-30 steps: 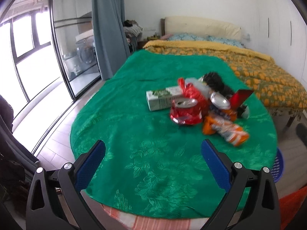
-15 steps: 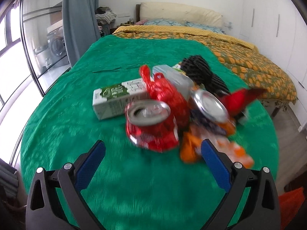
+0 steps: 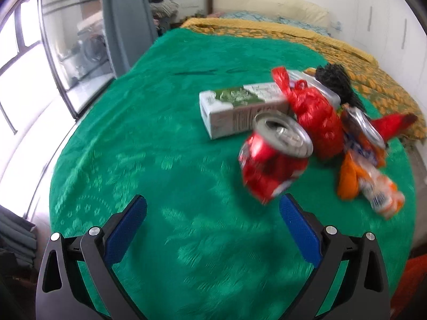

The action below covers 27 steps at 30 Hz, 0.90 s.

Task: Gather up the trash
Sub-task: 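Grasp the red can with the left tool while the right tool grasps the orange-white snack bag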

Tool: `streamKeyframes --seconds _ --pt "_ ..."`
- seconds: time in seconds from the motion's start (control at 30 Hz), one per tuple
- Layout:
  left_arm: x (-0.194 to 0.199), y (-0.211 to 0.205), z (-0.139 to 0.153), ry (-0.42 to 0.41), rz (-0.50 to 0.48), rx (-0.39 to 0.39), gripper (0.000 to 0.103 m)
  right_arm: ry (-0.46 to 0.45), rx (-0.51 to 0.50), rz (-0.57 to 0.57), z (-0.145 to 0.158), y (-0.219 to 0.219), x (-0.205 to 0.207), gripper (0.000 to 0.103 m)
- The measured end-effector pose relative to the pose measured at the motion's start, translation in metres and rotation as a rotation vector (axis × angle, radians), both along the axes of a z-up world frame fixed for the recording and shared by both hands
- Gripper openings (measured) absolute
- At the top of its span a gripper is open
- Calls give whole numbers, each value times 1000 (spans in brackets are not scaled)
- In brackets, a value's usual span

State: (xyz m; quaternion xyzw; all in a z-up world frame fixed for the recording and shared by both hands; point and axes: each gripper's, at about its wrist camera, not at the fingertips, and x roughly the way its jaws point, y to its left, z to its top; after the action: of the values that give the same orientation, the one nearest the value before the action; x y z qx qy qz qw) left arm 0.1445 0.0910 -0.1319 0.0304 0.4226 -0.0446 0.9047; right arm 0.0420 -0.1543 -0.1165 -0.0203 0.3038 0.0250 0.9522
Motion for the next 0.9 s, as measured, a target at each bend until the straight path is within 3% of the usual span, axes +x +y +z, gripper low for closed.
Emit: streamKeyframes --seconds 0.1,0.2,0.3,0.33,0.37,0.43,0.6,0.77,0.9 --pt "-4 -3 1 20 -107 -36 99 68 35 119 -10 15 29 98" --pt "-3 -15 4 3 -187 7 99 178 48 232 -26 37 69 98" --pt "7 -26 2 4 -238 35 99 240 29 270 -37 54 103 93" --pt "14 -29 1 13 -245 43 99 249 13 279 -39 59 111 79" --pt "21 -30 0 23 -255 47 99 261 -2 296 -41 64 117 54" --pt "30 -34 -1 28 -276 61 99 283 -9 303 -42 69 120 45" --pt "47 -49 -4 15 -319 118 99 281 14 302 -31 60 87 45" --pt "59 -65 -8 11 -343 142 98 308 47 227 -31 28 54 45" --pt "62 -70 -12 29 -358 103 64 323 58 218 -36 20 47 45"
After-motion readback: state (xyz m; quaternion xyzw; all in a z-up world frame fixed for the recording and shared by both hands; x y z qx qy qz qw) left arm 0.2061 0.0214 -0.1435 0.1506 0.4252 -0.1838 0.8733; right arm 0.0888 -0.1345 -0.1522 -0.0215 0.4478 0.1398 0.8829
